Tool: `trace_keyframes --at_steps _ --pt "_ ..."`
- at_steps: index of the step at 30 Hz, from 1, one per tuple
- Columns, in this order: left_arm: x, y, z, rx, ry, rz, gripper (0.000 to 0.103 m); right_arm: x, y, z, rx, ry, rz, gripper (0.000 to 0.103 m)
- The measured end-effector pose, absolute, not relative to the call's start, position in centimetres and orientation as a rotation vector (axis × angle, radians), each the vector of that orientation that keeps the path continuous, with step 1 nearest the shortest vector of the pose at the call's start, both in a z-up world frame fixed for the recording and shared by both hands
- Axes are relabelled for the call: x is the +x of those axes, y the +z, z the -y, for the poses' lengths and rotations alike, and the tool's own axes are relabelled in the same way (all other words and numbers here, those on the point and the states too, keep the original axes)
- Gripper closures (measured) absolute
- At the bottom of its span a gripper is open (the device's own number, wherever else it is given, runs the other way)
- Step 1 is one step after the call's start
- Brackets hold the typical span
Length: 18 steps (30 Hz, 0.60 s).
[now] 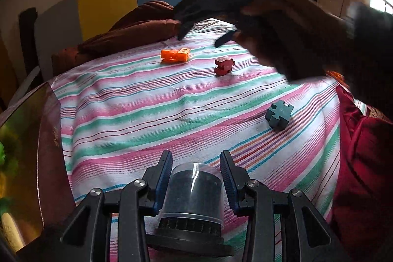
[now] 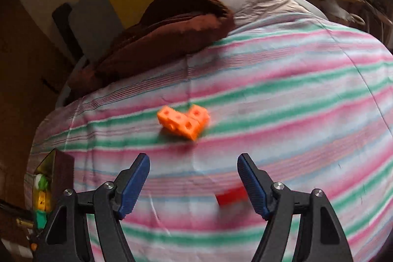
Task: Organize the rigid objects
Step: 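Lift the clear cylinder with left tool while right tool reaches toward the red block, then close the right tool on the orange connected cubes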
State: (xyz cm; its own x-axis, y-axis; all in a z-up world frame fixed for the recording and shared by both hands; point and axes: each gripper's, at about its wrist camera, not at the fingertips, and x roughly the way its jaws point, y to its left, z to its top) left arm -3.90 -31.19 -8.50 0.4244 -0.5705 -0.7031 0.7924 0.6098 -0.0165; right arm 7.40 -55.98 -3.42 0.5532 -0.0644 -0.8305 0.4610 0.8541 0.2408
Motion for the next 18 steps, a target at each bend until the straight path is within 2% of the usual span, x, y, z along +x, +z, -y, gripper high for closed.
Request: trace_keyframes --at_steps 8,10,12,18 --pt "-3.3 -8.7 31.3 0.306 -0.883 -0.757 0.062 14.6 -6.2 55.8 0.330 -0.349 -1.071 0.027" --pt "-3.2 -8.7 31.4 0.306 -0.884 -0.757 0.062 15.4 -7.9 55.3 0.337 -0.337 -1.145 0.037" --pt "-3.1 -8.7 31.2 0.296 -0.882 -0.759 0.062 15.0 -7.7 53.6 0.246 -0.308 -1.120 0.055" --pt "-3.3 -8.7 30.9 0.291 -0.873 -0.755 0.062 11.0 -7.6 48.9 0.117 -0.167 -1.167 0.055"
